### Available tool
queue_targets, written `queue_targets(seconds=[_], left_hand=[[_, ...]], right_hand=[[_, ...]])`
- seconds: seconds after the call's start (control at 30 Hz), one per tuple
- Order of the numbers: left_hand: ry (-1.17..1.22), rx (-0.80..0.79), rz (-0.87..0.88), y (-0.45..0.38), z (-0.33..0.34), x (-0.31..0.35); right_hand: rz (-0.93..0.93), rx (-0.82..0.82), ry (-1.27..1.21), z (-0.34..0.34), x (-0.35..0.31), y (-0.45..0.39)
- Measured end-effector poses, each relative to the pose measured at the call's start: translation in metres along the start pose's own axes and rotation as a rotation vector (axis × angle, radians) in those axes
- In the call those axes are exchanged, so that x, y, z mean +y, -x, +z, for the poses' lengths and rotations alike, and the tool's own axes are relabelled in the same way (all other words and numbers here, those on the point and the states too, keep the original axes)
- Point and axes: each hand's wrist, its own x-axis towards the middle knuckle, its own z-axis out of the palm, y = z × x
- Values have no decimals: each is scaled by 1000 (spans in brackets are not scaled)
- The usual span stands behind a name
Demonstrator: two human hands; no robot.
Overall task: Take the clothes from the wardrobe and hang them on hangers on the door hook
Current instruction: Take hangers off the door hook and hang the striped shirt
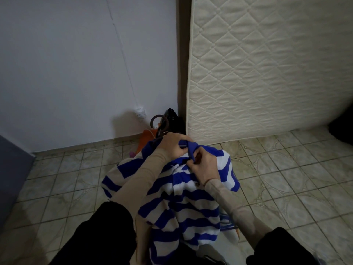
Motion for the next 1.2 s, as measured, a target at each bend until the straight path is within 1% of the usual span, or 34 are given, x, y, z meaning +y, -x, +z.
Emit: queue_targets(seconds=[0.1, 0.23, 0.3, 0.4, 0.47, 0.57, 0.67, 0.77, 0.87, 0.93, 1.03, 1.1, 1.2], left_hand=[[23, -8, -46, 0, 1, -2], [164, 110, -141, -7, -5, 2], [201, 121, -163, -11, -5, 3], [166, 96, -186, -8, 0, 6], [152, 127, -194, -5, 2, 7], [175, 219, -178, 5, -3, 8], [180, 355, -183, 21, -12, 6], [233, 501, -280, 38, -18, 3], [205, 541, -376, 49, -24, -2], [143, 540, -432, 52, -27, -7], [57, 484, -507, 54, -30, -12], [49, 449, -531, 58, -31, -13], [34, 428, -541, 65, -33, -11]], right_hand=[[-14, -17, -3, -4, -1, 1], [-31, -16, -13, -10, -1, 3], [-39, -21, -7, -11, 0, 3], [-46, -42, 38, -10, 2, 2], [-55, -59, 55, -9, 2, 1], [-68, -55, 88, -9, 0, 1], [-93, -2, 111, -9, -4, -1], [-140, 59, 156, -8, -10, -7], [-243, 90, 175, -5, -18, -21], [-270, 43, 209, -3, -24, -32], [-173, -110, 224, 2, -34, -44], [-104, -212, 223, 3, -37, -50], [-105, -288, 211, -1, -34, -52]])
